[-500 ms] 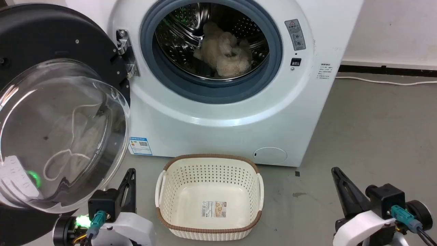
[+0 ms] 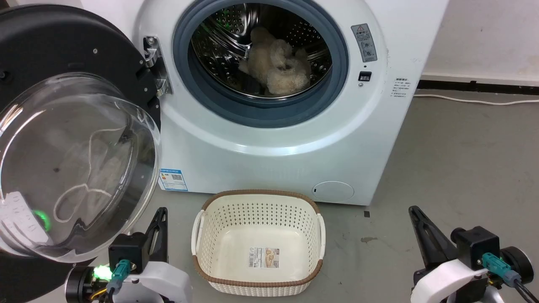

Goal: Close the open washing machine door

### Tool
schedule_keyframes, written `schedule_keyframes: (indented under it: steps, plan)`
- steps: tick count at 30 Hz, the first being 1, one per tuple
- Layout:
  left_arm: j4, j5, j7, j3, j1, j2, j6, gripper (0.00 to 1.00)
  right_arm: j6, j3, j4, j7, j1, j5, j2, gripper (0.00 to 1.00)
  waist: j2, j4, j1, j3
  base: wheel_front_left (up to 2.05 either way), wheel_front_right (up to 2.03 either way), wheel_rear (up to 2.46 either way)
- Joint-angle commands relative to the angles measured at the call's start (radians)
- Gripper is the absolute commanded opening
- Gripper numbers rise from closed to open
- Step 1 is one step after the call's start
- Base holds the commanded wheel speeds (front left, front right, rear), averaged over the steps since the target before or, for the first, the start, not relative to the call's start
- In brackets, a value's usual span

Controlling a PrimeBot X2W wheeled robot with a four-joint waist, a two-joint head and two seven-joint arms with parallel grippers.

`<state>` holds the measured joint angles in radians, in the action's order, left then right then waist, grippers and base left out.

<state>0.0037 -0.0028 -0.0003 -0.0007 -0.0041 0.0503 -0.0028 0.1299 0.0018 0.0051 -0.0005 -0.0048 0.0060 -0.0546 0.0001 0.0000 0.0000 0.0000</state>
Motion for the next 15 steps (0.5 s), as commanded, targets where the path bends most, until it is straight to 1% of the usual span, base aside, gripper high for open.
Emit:
schedule_keyframes:
  steps: [1,15]
  plan:
    - [-0.004,0.003,0.0,0.001,0.004,0.0,0.003,0.0,0.001,-0.002,-0.005,0.0,0.005,-0.006,0.004,0.0,-0.0001,0.0,0.0,0.0,0.0,0.0,0.0]
    - [-0.004,0.003,0.0,0.001,0.004,0.0,0.003,0.0,0.001,-0.002,-0.005,0.0,0.005,-0.006,0.004,0.0,-0.0001,0.0,0.0,0.0,0.0,0.0,0.0]
